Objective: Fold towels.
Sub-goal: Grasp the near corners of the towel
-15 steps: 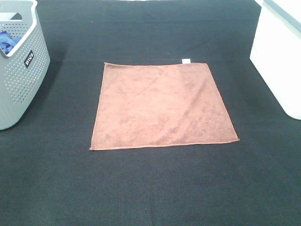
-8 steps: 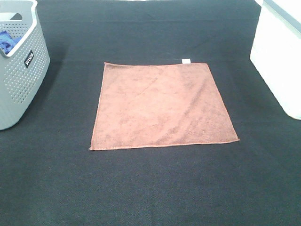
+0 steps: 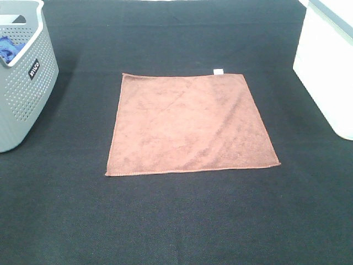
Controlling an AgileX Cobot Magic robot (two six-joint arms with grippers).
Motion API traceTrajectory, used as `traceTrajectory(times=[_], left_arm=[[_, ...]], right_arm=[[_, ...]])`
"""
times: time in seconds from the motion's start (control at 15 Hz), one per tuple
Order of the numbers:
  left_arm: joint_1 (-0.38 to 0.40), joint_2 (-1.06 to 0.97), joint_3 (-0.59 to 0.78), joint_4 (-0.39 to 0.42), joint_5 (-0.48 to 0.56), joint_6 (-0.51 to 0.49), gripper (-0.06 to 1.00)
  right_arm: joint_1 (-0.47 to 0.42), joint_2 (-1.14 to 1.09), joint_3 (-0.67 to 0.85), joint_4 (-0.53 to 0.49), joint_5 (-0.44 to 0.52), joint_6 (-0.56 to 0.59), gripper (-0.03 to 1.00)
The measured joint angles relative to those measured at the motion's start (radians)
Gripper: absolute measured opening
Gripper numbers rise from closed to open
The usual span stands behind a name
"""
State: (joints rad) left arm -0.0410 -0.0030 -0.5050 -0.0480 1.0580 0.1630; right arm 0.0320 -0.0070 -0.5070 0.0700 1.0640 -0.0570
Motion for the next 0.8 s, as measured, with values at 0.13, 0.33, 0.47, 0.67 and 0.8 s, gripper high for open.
traceTrajectory(times=[0.13,0.33,0.47,0.67,0.8], left_arm=[[0.000,0.000,0.000,0.000,0.000,0.000,0.68],[0.000,0.000,0.000,0.000,0.000,0.000,0.68],[0.000,0.000,0.000,0.000,0.000,0.000,0.68],[0.000,0.000,0.000,0.000,0.000,0.000,0.68],[0.000,0.000,-0.005,0.000,-0.020,0.000,0.68]], right_arm=[[0.000,0.000,0.000,0.000,0.000,0.000,0.74],[0.000,0.000,0.000,0.000,0.000,0.000,0.74],[0.000,0.000,0.000,0.000,0.000,0.000,0.74],[0.000,0.000,0.000,0.000,0.000,0.000,0.74],[0.000,0.006,0.000,0.000,-0.001,0.000,0.74]])
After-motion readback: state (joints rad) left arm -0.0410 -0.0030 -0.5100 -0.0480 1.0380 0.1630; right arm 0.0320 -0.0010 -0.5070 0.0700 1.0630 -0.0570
